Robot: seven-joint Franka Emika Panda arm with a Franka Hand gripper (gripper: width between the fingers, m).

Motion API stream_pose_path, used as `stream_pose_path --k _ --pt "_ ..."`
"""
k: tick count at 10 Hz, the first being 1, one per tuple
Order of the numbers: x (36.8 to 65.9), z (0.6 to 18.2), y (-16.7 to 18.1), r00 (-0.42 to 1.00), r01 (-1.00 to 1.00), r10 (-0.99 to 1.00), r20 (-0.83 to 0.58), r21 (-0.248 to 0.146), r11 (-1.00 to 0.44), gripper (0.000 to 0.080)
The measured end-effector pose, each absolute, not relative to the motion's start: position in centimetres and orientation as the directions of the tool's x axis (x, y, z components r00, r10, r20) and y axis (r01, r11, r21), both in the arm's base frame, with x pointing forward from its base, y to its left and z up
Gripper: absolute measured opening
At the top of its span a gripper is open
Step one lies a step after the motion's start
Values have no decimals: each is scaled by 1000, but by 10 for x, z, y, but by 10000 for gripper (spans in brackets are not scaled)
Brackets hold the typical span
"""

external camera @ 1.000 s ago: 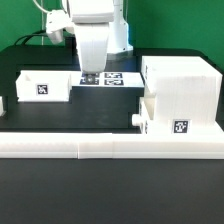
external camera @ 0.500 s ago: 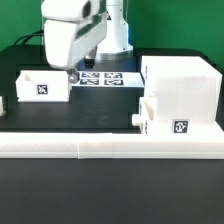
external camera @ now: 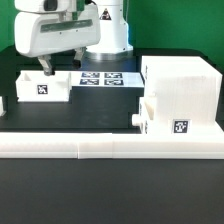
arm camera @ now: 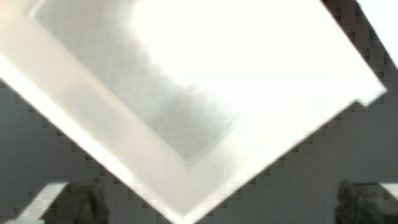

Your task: Assemble drawer

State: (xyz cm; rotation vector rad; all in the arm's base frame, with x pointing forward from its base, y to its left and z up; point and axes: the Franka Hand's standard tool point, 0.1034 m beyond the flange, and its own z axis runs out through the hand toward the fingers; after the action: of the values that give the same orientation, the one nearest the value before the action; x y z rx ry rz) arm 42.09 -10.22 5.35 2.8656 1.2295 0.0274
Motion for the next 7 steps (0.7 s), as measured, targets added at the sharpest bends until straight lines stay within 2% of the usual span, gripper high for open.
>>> stream_pose_path --k 4,6,7 --pt "420 51 -101 846 532 532 25 23 -847 649" --pt "405 39 -97 931 359 360 52 27 -933 649" --pt "398 34 -95 963 265 265 49 15 -964 649"
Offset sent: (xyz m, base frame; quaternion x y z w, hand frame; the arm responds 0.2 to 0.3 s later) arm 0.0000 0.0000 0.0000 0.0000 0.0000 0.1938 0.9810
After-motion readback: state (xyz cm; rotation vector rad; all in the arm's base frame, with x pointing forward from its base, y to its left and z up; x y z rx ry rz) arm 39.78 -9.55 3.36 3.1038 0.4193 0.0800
